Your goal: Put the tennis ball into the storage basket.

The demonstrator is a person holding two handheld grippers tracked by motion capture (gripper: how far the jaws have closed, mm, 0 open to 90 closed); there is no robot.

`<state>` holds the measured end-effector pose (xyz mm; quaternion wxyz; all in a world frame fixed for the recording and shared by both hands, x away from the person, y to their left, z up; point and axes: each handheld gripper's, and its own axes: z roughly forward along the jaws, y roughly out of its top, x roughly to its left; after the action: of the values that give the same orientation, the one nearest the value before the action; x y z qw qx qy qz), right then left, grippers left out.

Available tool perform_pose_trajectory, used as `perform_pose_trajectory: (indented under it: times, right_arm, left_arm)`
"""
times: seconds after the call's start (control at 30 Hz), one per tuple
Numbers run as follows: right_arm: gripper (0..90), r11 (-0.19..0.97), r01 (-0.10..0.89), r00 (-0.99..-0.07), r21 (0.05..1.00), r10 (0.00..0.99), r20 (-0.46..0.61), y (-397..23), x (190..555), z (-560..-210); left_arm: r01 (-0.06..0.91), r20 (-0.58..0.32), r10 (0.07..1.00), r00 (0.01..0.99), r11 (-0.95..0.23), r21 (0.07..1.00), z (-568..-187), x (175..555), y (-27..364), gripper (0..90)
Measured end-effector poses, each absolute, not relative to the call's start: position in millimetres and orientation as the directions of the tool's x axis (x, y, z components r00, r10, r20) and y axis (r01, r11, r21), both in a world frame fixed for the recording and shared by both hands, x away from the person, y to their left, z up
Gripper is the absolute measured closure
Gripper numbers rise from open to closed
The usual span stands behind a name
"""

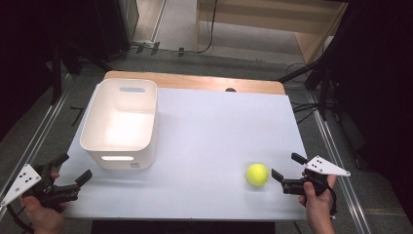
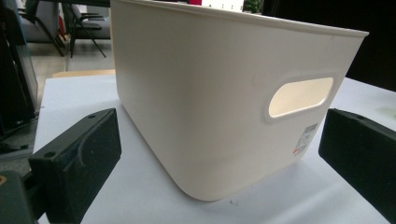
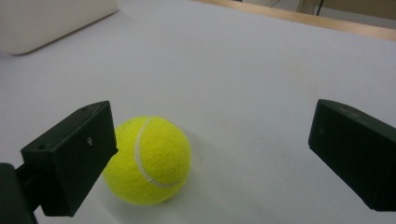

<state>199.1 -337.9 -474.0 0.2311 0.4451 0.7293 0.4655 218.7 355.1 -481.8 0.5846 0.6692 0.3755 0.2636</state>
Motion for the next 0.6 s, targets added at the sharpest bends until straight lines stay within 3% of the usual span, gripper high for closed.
perform_pose_trajectory:
  times: [0.6]
  right_arm:
    - [0.2, 0.306, 0.538, -0.589, 0.785, 0.803, 0.09, -321.6, 217.1, -472.3]
  left_arm:
    - [0.193, -0.088, 0.81, 0.58, -0.031, 0.981, -482.8, 219.1, 354.3, 0.0]
